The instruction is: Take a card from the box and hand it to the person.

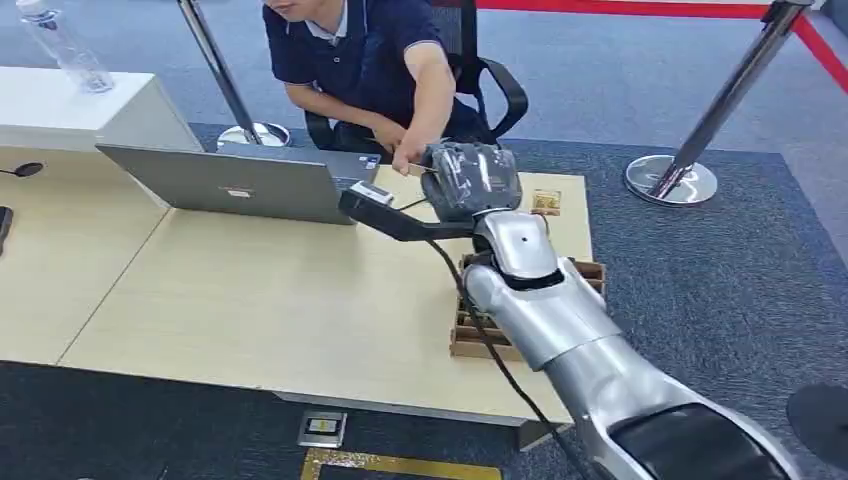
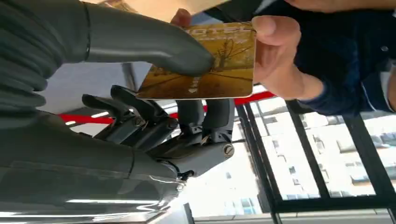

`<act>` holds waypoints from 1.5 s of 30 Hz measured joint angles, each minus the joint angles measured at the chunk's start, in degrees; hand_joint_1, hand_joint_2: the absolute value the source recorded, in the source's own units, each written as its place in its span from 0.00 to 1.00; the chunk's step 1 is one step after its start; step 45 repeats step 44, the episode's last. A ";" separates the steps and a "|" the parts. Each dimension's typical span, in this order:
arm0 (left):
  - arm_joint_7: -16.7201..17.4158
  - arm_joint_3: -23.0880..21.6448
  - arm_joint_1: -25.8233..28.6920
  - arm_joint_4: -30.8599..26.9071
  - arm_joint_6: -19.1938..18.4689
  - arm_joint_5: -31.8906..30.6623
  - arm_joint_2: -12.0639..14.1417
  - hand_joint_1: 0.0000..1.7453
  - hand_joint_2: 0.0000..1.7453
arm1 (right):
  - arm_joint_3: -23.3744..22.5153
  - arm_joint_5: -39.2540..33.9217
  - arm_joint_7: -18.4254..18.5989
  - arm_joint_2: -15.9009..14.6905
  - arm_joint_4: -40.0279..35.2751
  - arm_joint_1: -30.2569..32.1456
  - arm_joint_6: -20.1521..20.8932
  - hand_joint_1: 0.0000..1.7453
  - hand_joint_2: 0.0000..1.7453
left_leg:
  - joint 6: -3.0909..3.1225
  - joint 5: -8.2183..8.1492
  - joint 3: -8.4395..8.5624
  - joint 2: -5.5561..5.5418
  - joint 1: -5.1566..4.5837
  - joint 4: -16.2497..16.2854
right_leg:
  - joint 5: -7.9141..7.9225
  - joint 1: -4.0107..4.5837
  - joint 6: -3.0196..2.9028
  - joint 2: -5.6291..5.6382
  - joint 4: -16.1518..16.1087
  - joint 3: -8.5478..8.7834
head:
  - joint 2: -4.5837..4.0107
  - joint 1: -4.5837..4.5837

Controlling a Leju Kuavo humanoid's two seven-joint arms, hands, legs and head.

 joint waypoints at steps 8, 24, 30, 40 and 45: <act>-0.02 0.07 0.10 0.07 0.61 1.59 -0.02 0.00 0.00 | -2.45 -2.57 -2.03 -0.55 -11.82 7.69 -4.24 0.00 1.00 | 0.01 -0.01 -0.01 -0.04 0.01 0.00 | -0.01 0.00 0.00 0.00 -0.07 -0.01 | 0.00 0.00; -0.02 1.11 0.82 0.11 1.66 4.70 -0.50 0.00 0.00 | -23.29 -17.70 -7.74 -9.16 -69.47 59.69 -0.58 0.00 1.00 | 0.14 -0.23 -0.09 -0.14 0.01 -0.04 | -0.08 0.00 0.03 0.00 -0.30 0.00 | 0.00 0.00; 0.30 1.25 0.84 0.11 1.79 4.39 -0.57 0.00 0.00 | -45.28 -16.68 -11.09 -3.67 -67.88 63.59 12.72 0.00 0.00 | 0.13 -0.15 0.00 -0.13 0.01 -0.04 | -0.04 0.01 0.06 0.00 -0.30 0.10 | 0.00 0.00; 1.01 1.25 0.43 0.11 3.10 4.02 -0.92 0.00 0.00 | -73.47 -11.59 -0.23 -9.34 -13.05 48.58 5.28 0.00 0.00 | 0.16 -0.11 0.14 -0.06 0.00 0.00 | 0.08 0.00 0.14 0.00 -0.32 0.17 | 0.00 -0.02; 0.90 1.38 0.37 0.11 4.04 4.55 -1.03 0.00 0.00 | -78.70 -13.07 11.34 -8.53 0.73 47.30 15.63 0.00 0.00 | 0.13 -0.10 0.11 -0.11 0.03 -0.06 | -0.01 0.02 0.01 0.00 -0.21 0.14 | 0.00 -0.02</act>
